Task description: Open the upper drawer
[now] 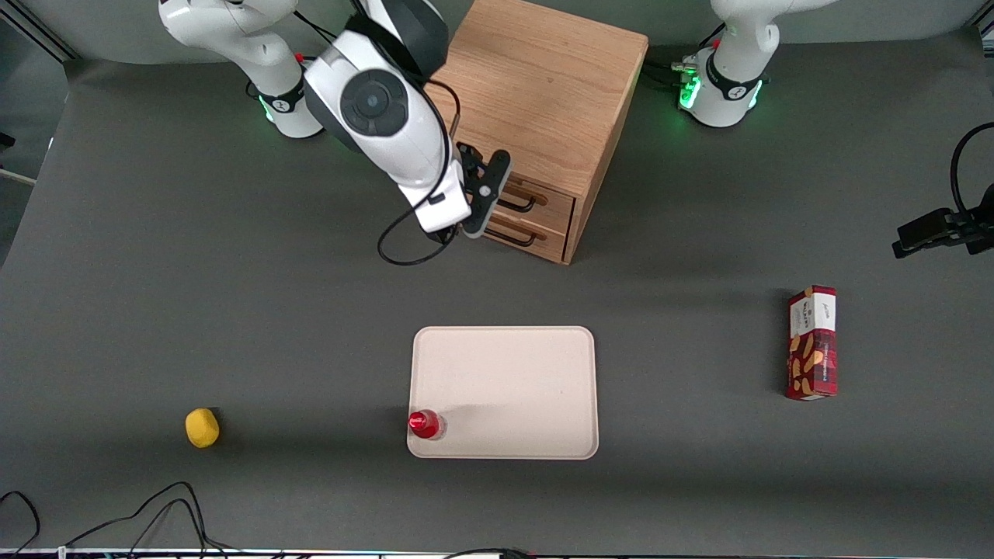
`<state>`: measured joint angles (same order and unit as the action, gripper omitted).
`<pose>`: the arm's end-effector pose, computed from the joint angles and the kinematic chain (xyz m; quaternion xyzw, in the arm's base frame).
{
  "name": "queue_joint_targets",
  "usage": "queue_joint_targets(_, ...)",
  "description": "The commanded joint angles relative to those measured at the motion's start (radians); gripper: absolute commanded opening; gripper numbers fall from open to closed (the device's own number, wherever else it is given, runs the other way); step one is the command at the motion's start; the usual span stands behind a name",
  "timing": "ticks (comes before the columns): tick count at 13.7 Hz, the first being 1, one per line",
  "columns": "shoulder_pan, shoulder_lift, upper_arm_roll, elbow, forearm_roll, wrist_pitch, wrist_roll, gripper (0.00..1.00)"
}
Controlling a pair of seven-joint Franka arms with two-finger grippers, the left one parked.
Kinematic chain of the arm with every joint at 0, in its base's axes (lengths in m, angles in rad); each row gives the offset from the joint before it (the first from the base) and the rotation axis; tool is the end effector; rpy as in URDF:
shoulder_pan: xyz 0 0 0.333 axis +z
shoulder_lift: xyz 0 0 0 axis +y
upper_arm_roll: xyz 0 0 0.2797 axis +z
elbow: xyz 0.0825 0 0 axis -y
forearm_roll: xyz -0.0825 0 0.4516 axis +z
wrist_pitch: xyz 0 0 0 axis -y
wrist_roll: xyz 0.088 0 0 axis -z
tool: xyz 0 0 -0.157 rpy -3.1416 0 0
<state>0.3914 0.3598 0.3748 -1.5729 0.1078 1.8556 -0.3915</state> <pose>0.5086 0.4859 0.3383 -0.8449 -0.5215 0.0478 0.1089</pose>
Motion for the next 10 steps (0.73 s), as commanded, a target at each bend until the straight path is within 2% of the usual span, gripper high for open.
queue_joint_targets(1,0.000,0.027,0.016,-0.006,0.009,0.033,-0.026,1.00)
queue_joint_targets(10,-0.006,0.067,0.042,-0.012,0.007,0.060,-0.052,1.00)
